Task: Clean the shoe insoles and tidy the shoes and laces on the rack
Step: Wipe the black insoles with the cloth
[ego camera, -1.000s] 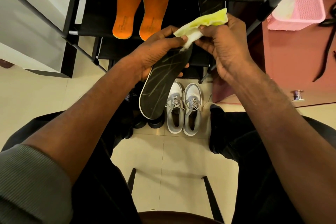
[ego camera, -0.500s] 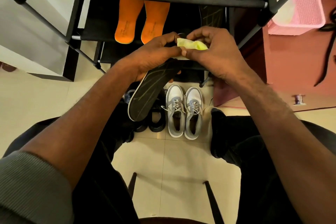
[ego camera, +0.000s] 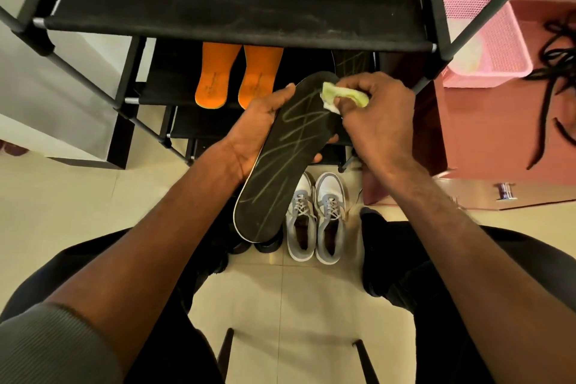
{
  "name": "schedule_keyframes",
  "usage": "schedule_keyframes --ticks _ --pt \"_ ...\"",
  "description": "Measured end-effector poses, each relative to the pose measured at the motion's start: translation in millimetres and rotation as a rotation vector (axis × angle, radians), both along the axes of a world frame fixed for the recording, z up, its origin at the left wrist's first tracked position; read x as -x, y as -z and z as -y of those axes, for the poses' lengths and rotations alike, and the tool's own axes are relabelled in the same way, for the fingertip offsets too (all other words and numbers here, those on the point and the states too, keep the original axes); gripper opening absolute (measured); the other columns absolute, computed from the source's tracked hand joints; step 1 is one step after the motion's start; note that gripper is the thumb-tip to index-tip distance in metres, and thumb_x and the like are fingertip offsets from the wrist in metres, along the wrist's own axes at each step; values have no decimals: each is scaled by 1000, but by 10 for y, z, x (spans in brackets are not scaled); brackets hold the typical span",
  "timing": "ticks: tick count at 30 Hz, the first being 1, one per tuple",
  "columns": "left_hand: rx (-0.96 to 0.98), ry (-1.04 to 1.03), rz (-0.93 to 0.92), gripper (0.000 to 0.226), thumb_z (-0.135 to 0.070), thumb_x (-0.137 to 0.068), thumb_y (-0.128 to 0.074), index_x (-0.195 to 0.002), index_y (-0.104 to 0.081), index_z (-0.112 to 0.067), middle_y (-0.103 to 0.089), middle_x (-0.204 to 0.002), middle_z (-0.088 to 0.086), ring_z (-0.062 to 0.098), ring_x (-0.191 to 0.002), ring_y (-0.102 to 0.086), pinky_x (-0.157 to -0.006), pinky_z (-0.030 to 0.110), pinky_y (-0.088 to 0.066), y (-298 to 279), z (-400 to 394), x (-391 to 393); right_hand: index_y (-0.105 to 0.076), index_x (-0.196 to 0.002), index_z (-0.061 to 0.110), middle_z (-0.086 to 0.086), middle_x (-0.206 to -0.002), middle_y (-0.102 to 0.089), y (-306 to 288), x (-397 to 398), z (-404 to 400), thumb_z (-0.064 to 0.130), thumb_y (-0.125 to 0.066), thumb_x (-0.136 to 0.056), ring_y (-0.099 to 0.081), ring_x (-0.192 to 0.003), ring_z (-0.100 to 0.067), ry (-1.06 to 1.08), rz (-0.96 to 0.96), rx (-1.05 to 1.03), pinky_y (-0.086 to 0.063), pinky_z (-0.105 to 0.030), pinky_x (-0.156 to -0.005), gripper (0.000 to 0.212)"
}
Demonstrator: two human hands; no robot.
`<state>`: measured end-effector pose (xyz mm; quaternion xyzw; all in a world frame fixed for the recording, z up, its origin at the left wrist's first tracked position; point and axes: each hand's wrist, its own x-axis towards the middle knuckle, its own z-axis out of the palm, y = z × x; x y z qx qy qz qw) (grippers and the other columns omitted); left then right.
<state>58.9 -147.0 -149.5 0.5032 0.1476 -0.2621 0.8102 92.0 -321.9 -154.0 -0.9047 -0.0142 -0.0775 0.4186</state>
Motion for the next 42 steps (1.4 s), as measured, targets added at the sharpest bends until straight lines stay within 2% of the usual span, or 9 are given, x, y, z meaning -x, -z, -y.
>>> schedule_keyframes --ticks 2,8,12,14,17,22,28,38,42 --pt "5 -4 9 55 -41 -109 -39 -85 -82 -19 -76 -89 9 26 -80 -74 -85 54 -55 4 22 3 -79 -112 23 8 -110 -69 50 27 -39 18 -77 -90 -66 -98 -7 -41 -8 42 -58 -28 -86 22" --pt "21 -9 12 45 -39 -109 -41 -98 -77 -14 -73 -93 12 29 -83 -71 -92 58 -50 44 18 -3 -78 -116 21 7 -110 -68 39 77 -86 16 -77 -91 -64 -98 -5 -79 4 106 -58 -29 -87 26" --pt "46 -2 58 56 -34 -110 -38 -78 -82 -20 -74 -79 4 21 -72 -72 -74 43 -60 -11 69 24 -77 -113 17 4 -104 -73 -3 62 -24 11 -75 -93 -61 -68 19 76 20 35 -46 -1 -56 21" --pt "55 10 75 62 -30 -110 -34 -71 -82 -20 -74 -73 0 15 -65 -72 -64 31 -60 -44 93 37 -77 -112 16 1 -105 -75 7 70 -47 14 -74 -94 -65 -72 7 81 52 72 -52 -7 -64 19" --pt "102 12 59 64 -30 -110 -33 -71 -82 -20 -74 -73 0 15 -67 -73 -65 29 -59 -45 82 37 -78 -114 17 1 -107 -74 36 94 -92 17 -73 -93 -69 -93 -11 49 76 89 -61 -35 -84 21" --pt "170 -28 27 63 -30 -109 -33 -72 -81 -17 -73 -73 1 15 -68 -72 -65 30 -60 -51 68 22 -78 -117 17 4 -110 -68 48 142 -153 30 -72 -95 -64 -95 -6 -65 89 56 -55 -22 -80 26" --pt "146 -43 37 67 -29 -109 -32 -65 -81 -20 -73 -69 -1 13 -63 -71 -62 27 -59 -126 110 45 -80 -111 20 11 -106 -68 45 92 -105 19 -76 -92 -70 -92 -8 -4 75 -85 -64 -36 -72 19" --pt "238 -31 -19 58 -33 -109 -35 -78 -80 -15 -71 -79 4 17 -77 -69 -75 32 -57 -70 131 59 -82 -100 12 5 -97 -74 29 173 -144 11 -77 -88 -70 -89 -4 -144 147 -85 -58 -20 -78 13" --pt "241 -88 -35 50 -28 -109 -38 -77 -73 -11 -67 -72 3 14 -69 -67 -68 27 -58 -86 129 57 -82 -97 10 1 -95 -73 31 211 -185 10 -76 -87 -70 -86 -8 -266 184 -79 -59 -27 -75 12"
